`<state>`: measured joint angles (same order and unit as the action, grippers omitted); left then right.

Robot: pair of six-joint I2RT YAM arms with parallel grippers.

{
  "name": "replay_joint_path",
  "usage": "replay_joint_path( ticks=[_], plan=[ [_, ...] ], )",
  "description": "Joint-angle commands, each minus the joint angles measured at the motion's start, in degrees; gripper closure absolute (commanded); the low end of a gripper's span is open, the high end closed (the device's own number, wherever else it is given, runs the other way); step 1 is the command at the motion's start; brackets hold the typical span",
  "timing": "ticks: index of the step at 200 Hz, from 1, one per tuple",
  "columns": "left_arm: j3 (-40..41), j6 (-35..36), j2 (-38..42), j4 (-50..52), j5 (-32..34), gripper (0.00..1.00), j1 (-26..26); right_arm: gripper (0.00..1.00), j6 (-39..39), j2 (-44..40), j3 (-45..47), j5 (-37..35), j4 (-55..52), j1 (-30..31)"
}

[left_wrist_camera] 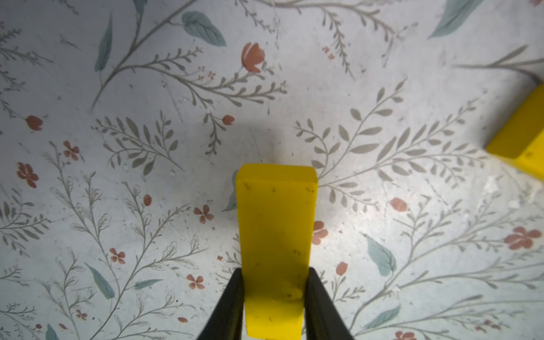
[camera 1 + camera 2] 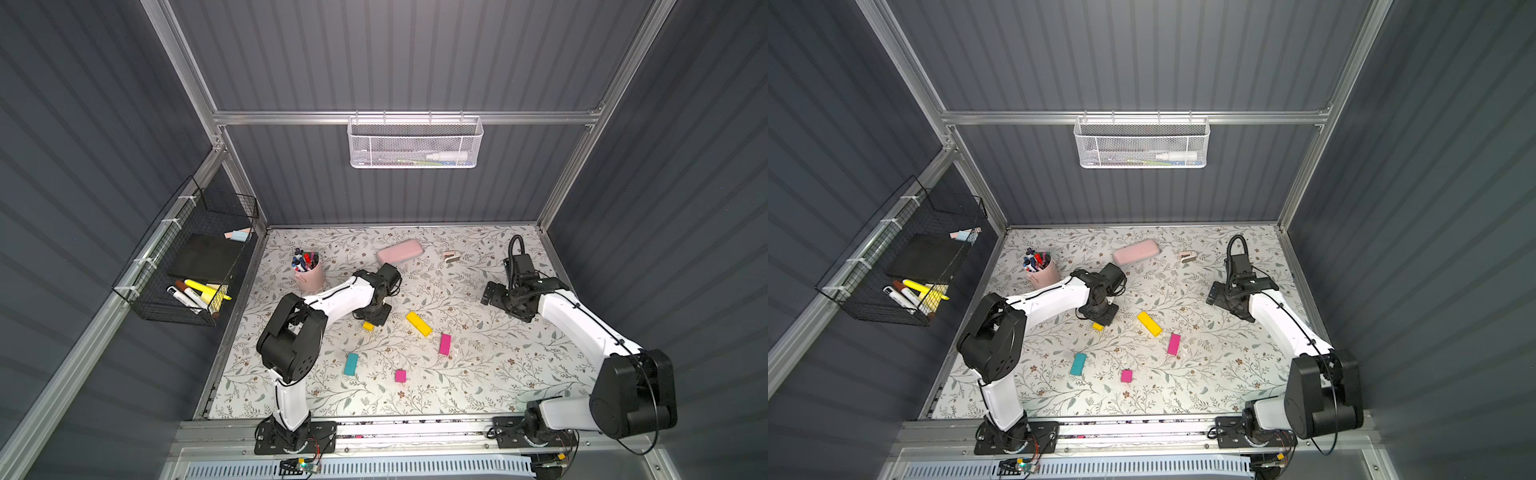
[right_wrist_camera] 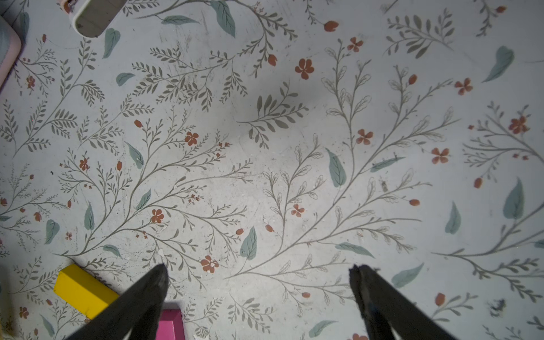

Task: Assemble the letter v with building blocks
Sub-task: Place the building block at the center of the board.

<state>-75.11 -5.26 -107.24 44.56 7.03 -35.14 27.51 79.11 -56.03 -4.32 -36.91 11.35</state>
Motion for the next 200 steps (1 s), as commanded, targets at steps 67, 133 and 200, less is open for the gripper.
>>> replay_joint_path(
  ticks=[67, 133, 200],
  plan=[
    [0.06, -21.42, 0.9, -7.99, -3.64, 0.86, 0.4, 0.01, -1.67, 2.95, -2.85, -0.18, -1.94, 0.38],
    [4.82, -35.47, 3.08, -11.01, -1.48, 0.85, 1.57, 0.01, -2.47, 4.8, -3.47, 1.15, -1.99, 0.82],
    [7.2, -39.92, 2.41, -14.27, -6.15, 0.89, 3.13, 0.01, -3.07, 6.6, -4.48, 1.69, -2.13, 1.47]
  ],
)
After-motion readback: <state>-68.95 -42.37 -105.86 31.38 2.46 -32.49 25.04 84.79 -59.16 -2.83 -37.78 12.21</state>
